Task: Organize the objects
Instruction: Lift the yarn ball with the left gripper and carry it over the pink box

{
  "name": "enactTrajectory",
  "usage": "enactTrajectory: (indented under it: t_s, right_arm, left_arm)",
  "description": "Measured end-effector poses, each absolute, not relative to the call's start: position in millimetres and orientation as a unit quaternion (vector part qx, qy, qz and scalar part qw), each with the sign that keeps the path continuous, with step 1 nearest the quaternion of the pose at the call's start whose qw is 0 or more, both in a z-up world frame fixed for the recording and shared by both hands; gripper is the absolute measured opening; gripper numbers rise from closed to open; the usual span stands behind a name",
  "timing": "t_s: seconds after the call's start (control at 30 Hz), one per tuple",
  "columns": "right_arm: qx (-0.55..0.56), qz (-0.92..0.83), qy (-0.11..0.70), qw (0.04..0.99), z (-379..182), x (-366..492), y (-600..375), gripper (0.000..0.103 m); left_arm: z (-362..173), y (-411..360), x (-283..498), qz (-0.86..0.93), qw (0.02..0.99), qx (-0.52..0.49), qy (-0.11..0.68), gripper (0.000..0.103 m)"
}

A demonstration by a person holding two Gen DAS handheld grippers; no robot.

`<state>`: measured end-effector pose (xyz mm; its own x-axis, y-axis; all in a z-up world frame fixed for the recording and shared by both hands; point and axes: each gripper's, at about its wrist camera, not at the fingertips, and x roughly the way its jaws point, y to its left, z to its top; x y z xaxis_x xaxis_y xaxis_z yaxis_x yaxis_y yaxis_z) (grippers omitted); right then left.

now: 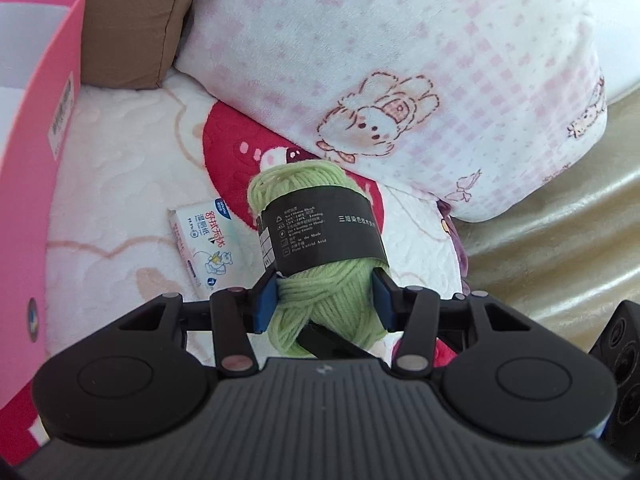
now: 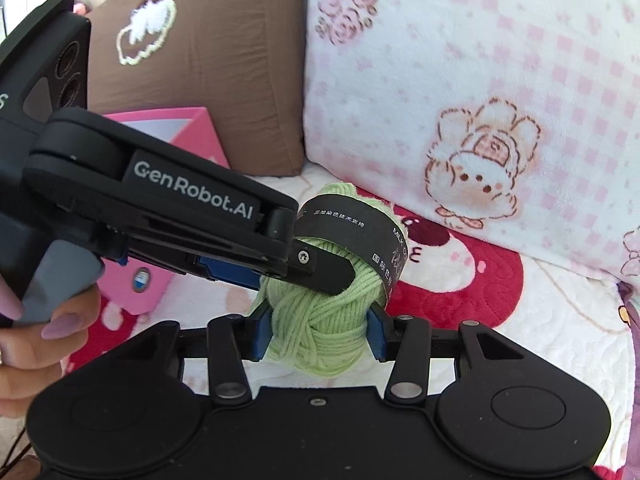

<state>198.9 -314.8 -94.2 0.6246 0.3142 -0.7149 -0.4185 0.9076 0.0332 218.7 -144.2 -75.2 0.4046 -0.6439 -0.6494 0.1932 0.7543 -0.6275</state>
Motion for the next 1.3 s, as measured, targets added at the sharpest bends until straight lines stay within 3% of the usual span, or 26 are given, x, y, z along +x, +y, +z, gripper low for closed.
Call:
enactTrajectory:
  t_s: [0.83,1.3]
  right_arm:
    - [-0.063,0.278,0.411,0.866,-21,92,-239,0.052]
    - [-0.112,0.274,0.404,0.866,1,54,-199,0.052]
  left_arm:
    - [-4,-50,103,-0.251,0.806,-0.195,0.499,0.048]
    - [8,-12,70,-0.250,0.813,-0.211,0.482,0.048]
